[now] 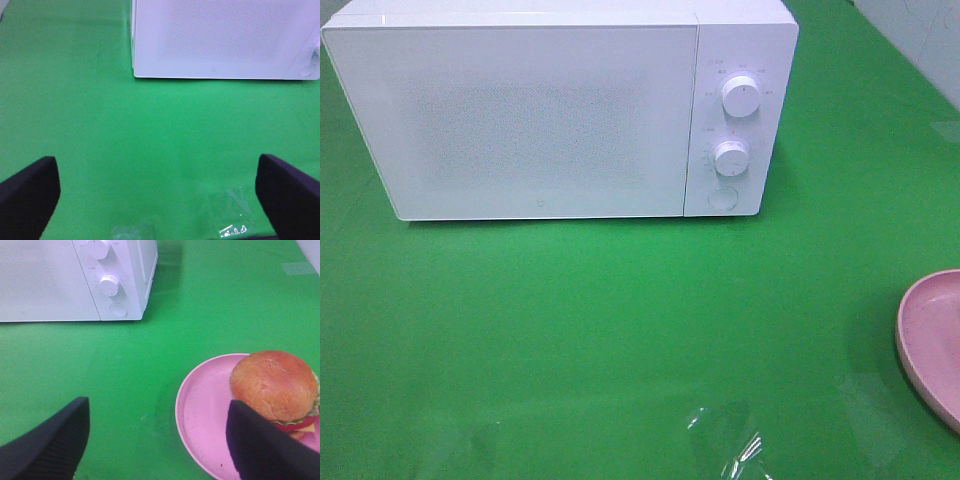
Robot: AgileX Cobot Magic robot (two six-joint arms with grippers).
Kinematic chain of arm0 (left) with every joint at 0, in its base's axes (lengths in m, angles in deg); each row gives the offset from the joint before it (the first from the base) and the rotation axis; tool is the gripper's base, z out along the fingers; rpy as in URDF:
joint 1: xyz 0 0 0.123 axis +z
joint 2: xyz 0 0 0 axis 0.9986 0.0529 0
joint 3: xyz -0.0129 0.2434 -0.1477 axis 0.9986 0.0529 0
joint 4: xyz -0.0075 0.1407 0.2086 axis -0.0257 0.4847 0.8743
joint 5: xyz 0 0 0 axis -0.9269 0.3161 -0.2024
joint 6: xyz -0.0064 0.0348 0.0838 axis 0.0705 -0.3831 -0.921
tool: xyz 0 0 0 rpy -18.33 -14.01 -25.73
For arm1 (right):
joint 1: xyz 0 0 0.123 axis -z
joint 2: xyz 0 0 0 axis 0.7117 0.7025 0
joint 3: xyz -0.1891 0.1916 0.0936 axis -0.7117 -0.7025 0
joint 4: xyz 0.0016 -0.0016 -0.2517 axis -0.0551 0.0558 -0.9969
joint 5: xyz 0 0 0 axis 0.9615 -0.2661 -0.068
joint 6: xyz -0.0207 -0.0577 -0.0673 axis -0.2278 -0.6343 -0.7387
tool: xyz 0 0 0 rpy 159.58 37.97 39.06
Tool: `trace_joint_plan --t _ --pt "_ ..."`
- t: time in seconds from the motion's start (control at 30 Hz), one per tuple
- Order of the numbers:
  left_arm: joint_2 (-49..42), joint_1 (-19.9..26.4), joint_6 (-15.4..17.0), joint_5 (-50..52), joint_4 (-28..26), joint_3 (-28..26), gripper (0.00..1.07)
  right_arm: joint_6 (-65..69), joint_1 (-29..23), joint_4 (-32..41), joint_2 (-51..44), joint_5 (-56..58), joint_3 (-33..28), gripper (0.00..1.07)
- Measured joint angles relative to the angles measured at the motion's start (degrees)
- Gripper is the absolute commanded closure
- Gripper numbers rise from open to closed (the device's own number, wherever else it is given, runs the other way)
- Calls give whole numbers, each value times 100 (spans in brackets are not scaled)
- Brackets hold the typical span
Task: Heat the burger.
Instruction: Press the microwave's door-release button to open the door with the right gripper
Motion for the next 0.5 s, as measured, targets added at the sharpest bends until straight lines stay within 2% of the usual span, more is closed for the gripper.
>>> trace_joint_plan --t 0.5 --pt "0 0 0 0 0 0 8 0 0 0 0 0 0 35"
